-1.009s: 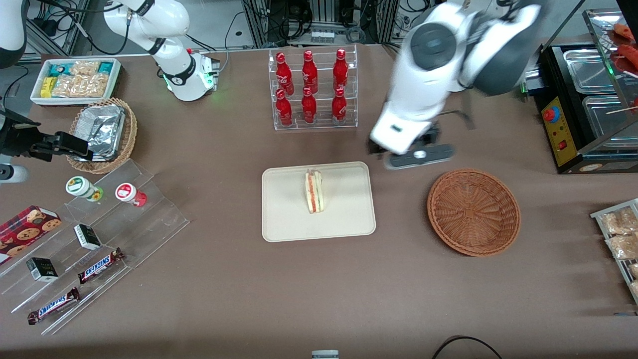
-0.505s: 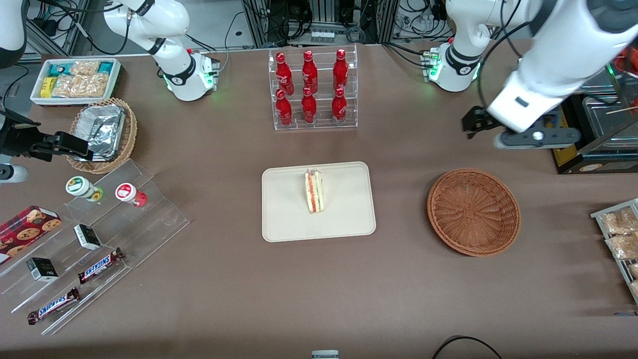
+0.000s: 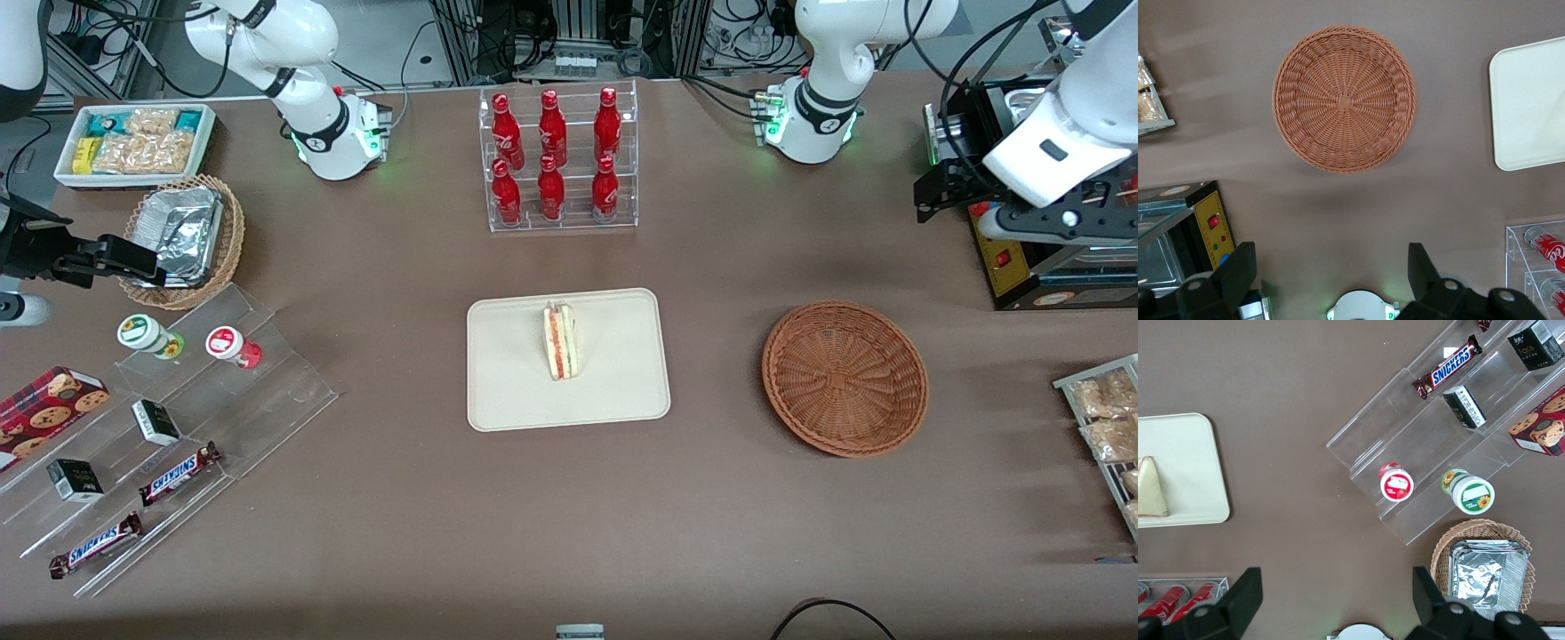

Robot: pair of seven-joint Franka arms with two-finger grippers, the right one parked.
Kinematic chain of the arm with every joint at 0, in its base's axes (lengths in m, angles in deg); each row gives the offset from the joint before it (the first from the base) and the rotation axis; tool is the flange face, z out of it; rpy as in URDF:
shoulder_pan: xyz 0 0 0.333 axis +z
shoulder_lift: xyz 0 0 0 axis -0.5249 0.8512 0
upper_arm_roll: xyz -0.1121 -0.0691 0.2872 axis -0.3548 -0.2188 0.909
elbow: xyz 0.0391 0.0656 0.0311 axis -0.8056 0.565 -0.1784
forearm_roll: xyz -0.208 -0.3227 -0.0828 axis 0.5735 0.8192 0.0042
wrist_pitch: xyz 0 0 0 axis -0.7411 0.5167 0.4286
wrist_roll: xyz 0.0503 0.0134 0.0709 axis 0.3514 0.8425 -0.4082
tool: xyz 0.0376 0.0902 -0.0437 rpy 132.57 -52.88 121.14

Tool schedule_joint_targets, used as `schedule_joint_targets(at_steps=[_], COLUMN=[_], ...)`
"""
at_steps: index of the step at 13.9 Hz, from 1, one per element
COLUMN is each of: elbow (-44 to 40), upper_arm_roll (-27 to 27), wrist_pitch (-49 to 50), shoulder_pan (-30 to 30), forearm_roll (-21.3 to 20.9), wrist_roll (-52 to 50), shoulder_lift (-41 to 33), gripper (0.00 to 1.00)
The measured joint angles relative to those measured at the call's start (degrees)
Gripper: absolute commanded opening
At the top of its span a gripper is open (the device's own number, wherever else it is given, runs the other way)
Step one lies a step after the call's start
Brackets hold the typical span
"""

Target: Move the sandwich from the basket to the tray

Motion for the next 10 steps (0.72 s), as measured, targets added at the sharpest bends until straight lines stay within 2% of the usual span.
schedule_joint_targets(at_steps=[10], elbow=[-5.9], upper_arm_roll=[0.1], wrist_pitch=[0.0], shoulder_pan=[0.2], forearm_roll=[1.6], wrist_roll=[0.0], shoulder_lift=[2.9], gripper=[1.0])
